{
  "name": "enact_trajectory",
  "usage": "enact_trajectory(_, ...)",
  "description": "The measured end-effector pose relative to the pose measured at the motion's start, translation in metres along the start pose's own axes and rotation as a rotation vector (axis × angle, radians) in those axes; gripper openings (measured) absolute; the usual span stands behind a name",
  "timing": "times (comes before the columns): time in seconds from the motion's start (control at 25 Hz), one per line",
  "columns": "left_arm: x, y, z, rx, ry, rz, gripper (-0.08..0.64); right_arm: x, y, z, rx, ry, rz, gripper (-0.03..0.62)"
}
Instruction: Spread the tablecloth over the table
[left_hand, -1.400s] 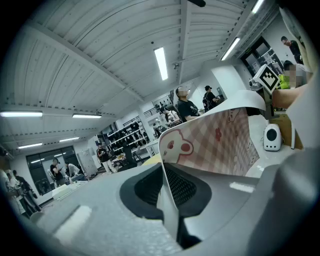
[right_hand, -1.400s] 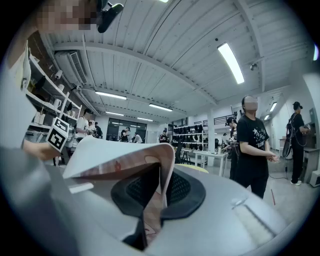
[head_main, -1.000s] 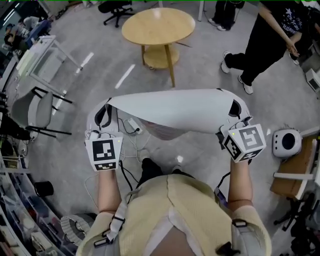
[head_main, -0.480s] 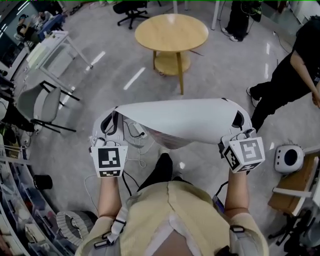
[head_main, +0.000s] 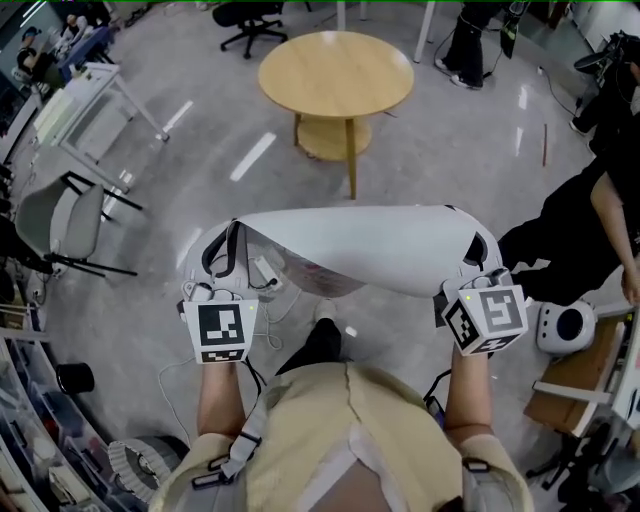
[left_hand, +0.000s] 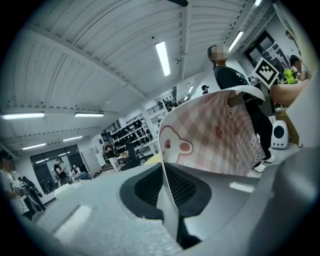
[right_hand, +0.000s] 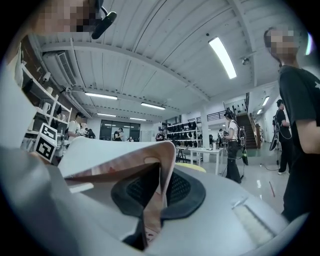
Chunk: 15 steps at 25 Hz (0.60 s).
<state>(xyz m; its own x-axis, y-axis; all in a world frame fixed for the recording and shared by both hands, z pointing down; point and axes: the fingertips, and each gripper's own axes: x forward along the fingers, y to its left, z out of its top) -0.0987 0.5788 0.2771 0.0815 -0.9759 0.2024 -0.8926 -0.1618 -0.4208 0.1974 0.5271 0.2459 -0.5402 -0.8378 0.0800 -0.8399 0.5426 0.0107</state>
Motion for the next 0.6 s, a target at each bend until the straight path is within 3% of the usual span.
enact_trajectory(0.6,0.118,0.056,-0.001,0.033,-0.003,-0.062,0.006,0.114,-0.024,0.013,-0.027,0.029,-0.049,0.015)
